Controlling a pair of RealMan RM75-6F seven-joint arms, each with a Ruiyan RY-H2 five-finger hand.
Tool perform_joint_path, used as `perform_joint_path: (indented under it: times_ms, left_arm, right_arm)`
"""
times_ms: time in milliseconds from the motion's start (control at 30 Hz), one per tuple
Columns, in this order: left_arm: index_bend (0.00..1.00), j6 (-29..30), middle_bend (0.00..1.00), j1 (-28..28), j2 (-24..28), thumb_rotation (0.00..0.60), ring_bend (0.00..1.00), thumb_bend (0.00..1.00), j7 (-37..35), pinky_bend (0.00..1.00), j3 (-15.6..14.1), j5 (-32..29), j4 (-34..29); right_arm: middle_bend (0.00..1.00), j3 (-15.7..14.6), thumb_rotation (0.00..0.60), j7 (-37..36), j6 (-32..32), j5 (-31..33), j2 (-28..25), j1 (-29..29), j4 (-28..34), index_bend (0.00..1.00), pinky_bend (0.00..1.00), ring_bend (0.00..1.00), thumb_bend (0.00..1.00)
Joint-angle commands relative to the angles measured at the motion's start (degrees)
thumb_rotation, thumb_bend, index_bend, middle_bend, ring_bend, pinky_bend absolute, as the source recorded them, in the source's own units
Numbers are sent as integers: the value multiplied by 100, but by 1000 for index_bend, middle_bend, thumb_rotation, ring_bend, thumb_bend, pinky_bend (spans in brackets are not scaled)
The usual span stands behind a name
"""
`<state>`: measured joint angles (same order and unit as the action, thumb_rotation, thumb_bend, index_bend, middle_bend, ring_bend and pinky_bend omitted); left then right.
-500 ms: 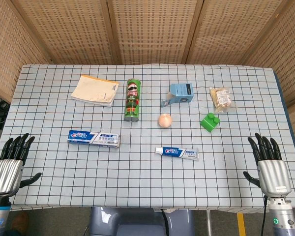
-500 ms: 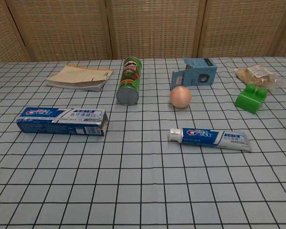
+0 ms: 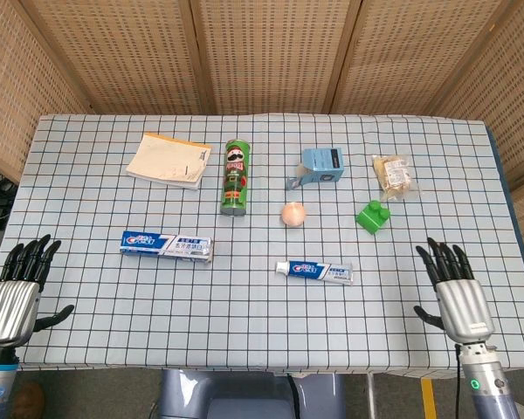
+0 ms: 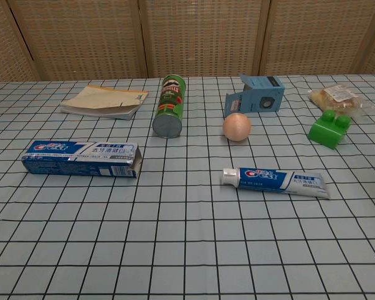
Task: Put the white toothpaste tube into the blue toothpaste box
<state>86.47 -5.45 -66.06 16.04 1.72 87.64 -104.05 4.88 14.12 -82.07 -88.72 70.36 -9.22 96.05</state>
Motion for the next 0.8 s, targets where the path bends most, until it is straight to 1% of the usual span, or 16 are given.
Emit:
perform_joint_path:
  times_ms: [33, 133, 300, 367, 433, 567, 800]
  left_arm:
    - [0, -84, 0, -44, -28, 600, 0, 0, 64, 0, 37, -91, -7]
    - [0, -165, 0, -84, -66, 600, 0, 0, 128, 0, 68, -186, -1]
    - [0, -305, 0, -155, -80, 600, 0, 0, 143, 0, 139, -378, 6]
    - [0, -359, 0, -179, -68, 600, 0, 0, 119, 0, 152, -431, 15]
    - [0, -409, 0, -198, -56, 600, 0, 0, 93, 0, 157, -472, 19]
    - [0, -465, 0, -225, -54, 600, 0, 0, 93, 0, 160, -526, 45]
    - [0, -510, 0, -250, -96, 600, 0, 0, 175, 0, 150, -585, 50]
  right_arm:
    - [265, 128, 600, -85, 721, -2, 504, -582, -503, 266, 307, 261, 0]
    - [334, 255, 600, -180, 1246, 340, 771, -873, -603, 315, 348, 325, 24]
    - [358, 474, 600, 281, 1932, 1108, 1322, -1264, -802, 339, 385, 348, 94]
    - [361, 542, 600, 546, 2075, 1397, 1550, -1382, -872, 339, 387, 350, 122]
    - [372, 600, 600, 847, 2105, 1634, 1774, -1472, -948, 342, 388, 357, 152]
    - [391, 652, 600, 1511, 2028, 1918, 2212, -1648, -1144, 356, 398, 374, 172]
    - [411, 721, 600, 2130, 2044, 2292, 2695, -1922, -1335, 367, 433, 392, 211]
